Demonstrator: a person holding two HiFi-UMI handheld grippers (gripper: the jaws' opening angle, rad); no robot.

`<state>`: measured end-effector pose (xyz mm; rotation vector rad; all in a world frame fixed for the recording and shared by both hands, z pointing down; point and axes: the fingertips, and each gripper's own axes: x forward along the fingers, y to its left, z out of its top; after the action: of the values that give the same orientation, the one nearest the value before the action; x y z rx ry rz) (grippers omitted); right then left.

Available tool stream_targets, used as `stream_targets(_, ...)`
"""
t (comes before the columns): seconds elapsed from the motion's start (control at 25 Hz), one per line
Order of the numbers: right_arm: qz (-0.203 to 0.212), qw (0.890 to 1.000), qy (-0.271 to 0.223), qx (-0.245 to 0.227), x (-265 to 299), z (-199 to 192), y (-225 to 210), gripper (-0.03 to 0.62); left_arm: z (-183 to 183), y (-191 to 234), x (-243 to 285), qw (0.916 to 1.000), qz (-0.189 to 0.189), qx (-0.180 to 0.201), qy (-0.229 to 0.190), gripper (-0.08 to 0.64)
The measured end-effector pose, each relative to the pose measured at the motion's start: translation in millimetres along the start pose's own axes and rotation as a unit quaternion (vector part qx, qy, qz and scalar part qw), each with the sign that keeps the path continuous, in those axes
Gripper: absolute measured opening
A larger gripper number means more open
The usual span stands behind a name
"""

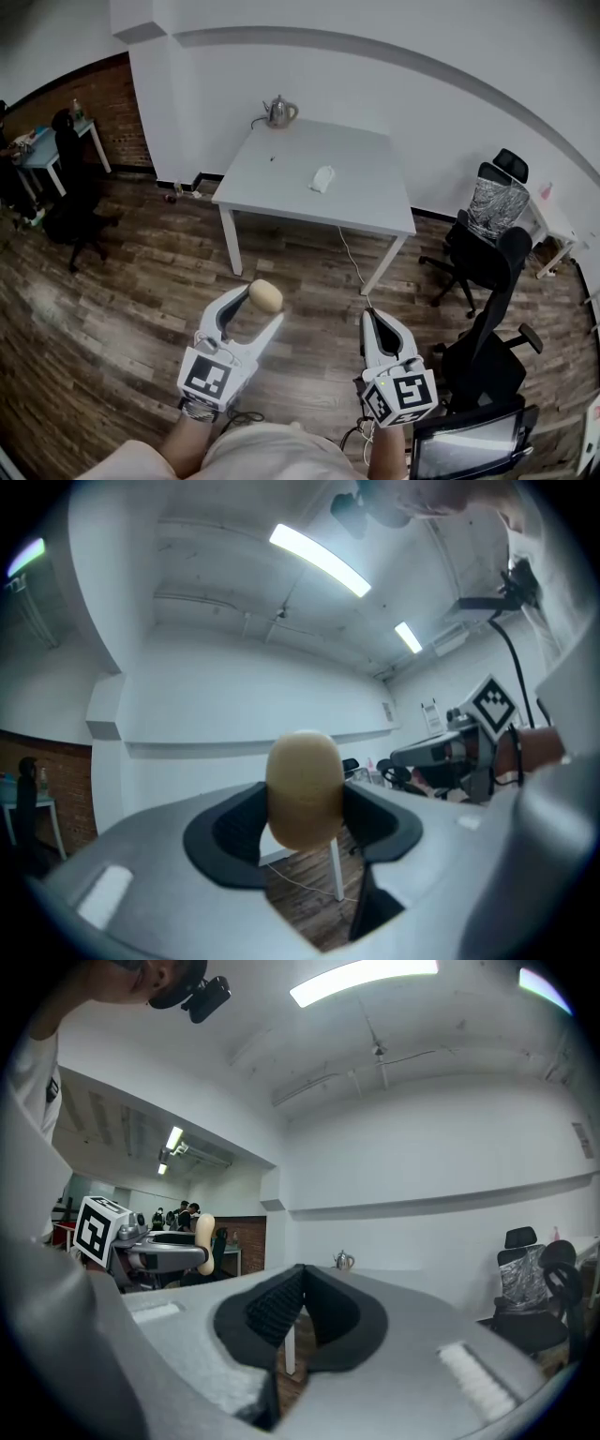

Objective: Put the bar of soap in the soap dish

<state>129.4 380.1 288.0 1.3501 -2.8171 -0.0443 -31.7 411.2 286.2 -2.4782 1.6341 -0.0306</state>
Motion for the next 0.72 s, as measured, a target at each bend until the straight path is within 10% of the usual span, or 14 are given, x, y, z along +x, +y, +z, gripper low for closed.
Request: stream_targets(0.72,0.023,1.000,0.008,0.013,-14.6,-4.5,-12.8,0.002,-9.0,-15.9,-4.1,0.9994,0.026,0.005,0.020,0.267)
